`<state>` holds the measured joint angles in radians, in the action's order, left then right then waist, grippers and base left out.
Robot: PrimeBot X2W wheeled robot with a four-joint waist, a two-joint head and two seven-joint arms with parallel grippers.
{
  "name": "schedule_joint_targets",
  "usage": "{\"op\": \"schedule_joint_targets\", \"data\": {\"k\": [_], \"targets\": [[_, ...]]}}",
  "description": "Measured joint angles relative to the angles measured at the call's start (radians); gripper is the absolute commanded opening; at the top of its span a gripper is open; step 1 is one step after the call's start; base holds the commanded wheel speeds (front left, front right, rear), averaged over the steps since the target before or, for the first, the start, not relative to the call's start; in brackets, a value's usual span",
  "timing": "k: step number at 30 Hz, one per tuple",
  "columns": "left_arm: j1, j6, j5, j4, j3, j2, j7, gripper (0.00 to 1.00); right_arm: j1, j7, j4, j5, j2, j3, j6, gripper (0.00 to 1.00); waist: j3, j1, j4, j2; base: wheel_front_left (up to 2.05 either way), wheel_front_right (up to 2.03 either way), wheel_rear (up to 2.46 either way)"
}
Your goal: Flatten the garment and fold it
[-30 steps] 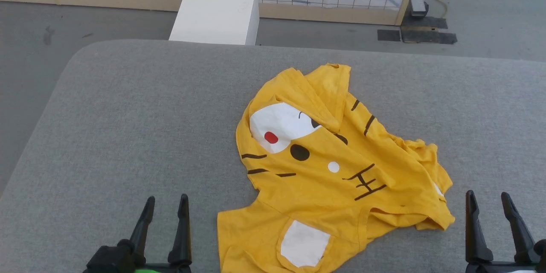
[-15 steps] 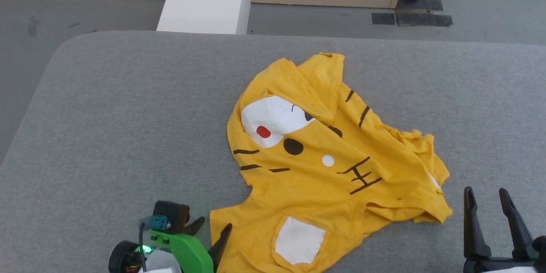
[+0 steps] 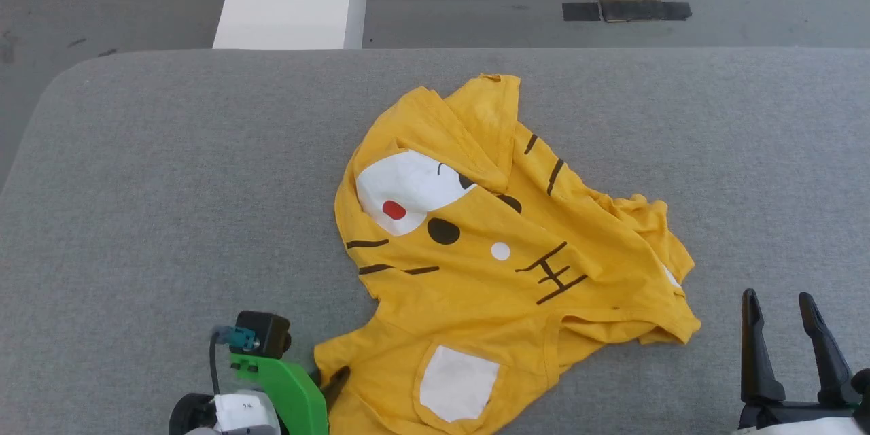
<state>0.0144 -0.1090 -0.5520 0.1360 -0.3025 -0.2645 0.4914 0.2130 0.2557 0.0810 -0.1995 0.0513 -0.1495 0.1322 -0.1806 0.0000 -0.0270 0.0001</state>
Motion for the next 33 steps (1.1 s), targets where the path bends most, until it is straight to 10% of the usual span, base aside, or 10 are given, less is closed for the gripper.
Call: {"op": "schedule_joint_targets", "data": {"k": [12, 33], "targets": [[0.012, 0.039, -0.065, -0.015, 0.074, 0.089, -0.171, 0.0, -0.007, 0.0, 0.001, 0.0, 0.0, -0.016, 0.0, 1.0, 0.008, 0.0, -0.005, 0.0, 0.0, 0.0, 0.0], [-0.242, 0.193, -0.184, -0.223, 0.4, 0.003, -0.243, 0.0, -0.007, -0.001, -0.017, 0.035, 0.0, -0.002, 0.0, 1.0, 0.02, 0.0, -0.083, 0.0, 0.0, 0.0, 0.0]]}}
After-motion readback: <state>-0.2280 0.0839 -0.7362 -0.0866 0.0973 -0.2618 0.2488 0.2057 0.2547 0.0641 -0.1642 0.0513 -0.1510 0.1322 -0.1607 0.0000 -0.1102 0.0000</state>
